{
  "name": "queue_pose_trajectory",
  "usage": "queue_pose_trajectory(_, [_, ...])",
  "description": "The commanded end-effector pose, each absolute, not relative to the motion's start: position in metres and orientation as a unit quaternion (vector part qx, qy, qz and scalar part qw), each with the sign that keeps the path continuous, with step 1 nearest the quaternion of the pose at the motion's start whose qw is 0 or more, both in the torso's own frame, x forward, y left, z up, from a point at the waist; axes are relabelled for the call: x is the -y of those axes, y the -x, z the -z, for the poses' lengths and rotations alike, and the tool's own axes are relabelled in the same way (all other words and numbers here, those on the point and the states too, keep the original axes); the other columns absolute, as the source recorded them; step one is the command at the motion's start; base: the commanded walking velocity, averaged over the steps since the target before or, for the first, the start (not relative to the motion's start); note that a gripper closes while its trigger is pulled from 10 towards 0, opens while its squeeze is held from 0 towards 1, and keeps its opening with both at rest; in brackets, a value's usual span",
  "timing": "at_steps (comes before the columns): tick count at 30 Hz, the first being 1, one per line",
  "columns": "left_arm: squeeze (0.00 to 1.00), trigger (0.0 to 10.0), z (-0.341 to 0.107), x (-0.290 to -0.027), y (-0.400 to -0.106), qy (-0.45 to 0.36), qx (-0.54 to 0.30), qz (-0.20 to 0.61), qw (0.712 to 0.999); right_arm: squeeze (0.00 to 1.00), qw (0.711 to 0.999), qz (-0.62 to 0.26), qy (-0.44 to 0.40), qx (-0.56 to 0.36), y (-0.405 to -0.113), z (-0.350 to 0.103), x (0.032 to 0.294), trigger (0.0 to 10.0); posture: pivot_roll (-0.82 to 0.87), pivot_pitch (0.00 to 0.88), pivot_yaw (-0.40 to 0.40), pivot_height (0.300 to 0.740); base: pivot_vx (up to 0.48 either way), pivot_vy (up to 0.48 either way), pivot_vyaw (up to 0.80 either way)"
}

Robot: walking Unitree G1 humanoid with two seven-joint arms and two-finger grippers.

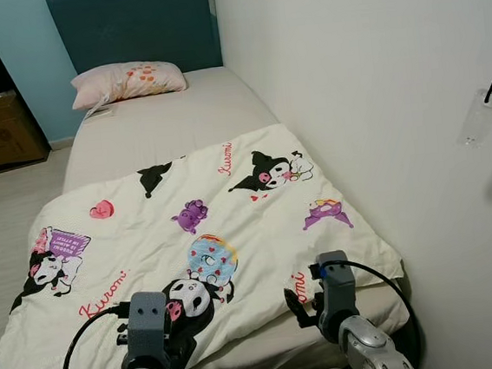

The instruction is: Clean up the room

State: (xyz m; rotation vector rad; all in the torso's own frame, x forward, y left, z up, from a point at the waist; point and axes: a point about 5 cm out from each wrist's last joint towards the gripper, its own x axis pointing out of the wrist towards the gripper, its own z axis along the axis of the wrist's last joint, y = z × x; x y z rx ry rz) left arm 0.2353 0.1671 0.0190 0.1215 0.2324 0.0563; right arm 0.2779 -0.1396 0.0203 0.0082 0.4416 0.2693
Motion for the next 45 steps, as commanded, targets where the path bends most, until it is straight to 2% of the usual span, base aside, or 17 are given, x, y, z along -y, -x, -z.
queue_pose_trajectory(1, [0.00, 10.0, -0.014, -0.167, -0.230, -0.059, -0.124, -0.031, 0.990, 0.00, 0.964, -0.154, 0.016, -0.217, -0.279, -0.022, 0.134, 10.0, -0.07, 0.005, 0.009, 0.611, 0.000, 0.000, 0.00])
queue_pose_trajectory(2, [0.00, 10.0, -0.013, -0.167, -0.227, -0.068, -0.127, -0.027, 0.989, 0.00, 0.958, -0.182, 0.051, -0.214, -0.281, -0.023, 0.131, 10.0, -0.06, 0.009, 0.000, 0.611, 0.000, 0.000, 0.00])
queue_pose_trajectory(5, [0.00, 10.0, -0.013, -0.168, -0.226, -0.075, -0.126, -0.021, 0.989, 0.01, 0.956, -0.193, 0.068, -0.211, -0.284, -0.024, 0.130, 10.0, -0.06, 0.013, -0.007, 0.611, 0.000, 0.000, 0.00])
queue_pose_trajectory(6, [0.00, 10.0, -0.013, -0.169, -0.225, -0.077, -0.126, -0.019, 0.989, 0.77, 0.954, -0.197, 0.082, -0.212, -0.286, -0.025, 0.130, 10.0, -0.05, 0.016, -0.010, 0.611, 0.000, 0.000, 0.00])
queue_pose_trajectory(7, [0.00, 10.0, -0.013, -0.170, -0.224, -0.079, -0.127, -0.019, 0.989, 0.80, 0.952, -0.199, 0.089, -0.213, -0.288, -0.025, 0.130, 10.0, -0.05, 0.017, -0.011, 0.611, 0.000, 0.000, 0.00])
queue_pose_trajectory(9, [0.00, 10.0, -0.014, -0.171, -0.223, -0.079, -0.127, -0.021, 0.989, 0.80, 0.952, -0.198, 0.092, -0.215, -0.289, -0.025, 0.130, 10.0, -0.05, 0.017, -0.011, 0.611, 0.000, 0.000, 0.00])
queue_pose_trajectory(10, [0.00, 10.0, -0.014, -0.172, -0.223, -0.079, -0.127, -0.023, 0.989, 0.72, 0.952, -0.195, 0.092, -0.216, -0.291, -0.025, 0.131, 10.0, -0.05, 0.019, -0.014, 0.611, 0.000, 0.000, 0.00])
queue_pose_trajectory(11, [0.00, 10.0, -0.014, -0.174, -0.222, -0.080, -0.127, -0.026, 0.988, 0.18, 0.953, -0.188, 0.090, -0.218, -0.292, -0.025, 0.132, 10.0, -0.05, 0.019, -0.015, 0.611, 0.000, 0.000, 0.00])
queue_pose_trajectory(12, [0.00, 10.0, -0.014, -0.174, -0.221, -0.081, -0.127, -0.028, 0.988, 0.18, 0.954, -0.183, 0.088, -0.220, -0.292, -0.025, 0.133, 10.0, -0.05, 0.019, -0.015, 0.611, 0.000, 0.000, 0.00])
queue_pose_trajectory(13, [0.00, 10.0, -0.014, -0.175, -0.221, -0.079, -0.128, -0.032, 0.988, 0.00, 0.954, -0.182, 0.085, -0.223, -0.292, -0.024, 0.133, 10.0, -0.05, 0.020, -0.015, 0.611, 0.000, 0.000, 0.00])
queue_pose_trajectory(17, [0.00, 10.0, -0.013, -0.175, -0.220, -0.075, -0.130, -0.038, 0.988, 0.00, 0.953, -0.181, 0.079, -0.228, -0.290, -0.022, 0.132, 10.0, -0.05, 0.020, -0.016, 0.611, 0.000, 0.000, 0.00])
queue_pose_trajectory(27, [0.00, 10.0, -0.013, -0.172, -0.220, -0.069, -0.131, -0.040, 0.988, 0.00, 0.953, -0.185, 0.072, -0.228, -0.288, -0.020, 0.129, 10.0, -0.05, 0.023, -0.014, 0.576, 0.000, 0.000, 0.00])
queue_pose_trajectory(45, [0.00, 10.0, -0.010, -0.169, -0.216, -0.068, -0.140, -0.040, 0.987, 0.00, 0.952, -0.196, 0.070, -0.224, -0.289, -0.021, 0.127, 10.0, -0.05, 0.024, -0.017, 0.576, 0.000, 0.000, 0.00])
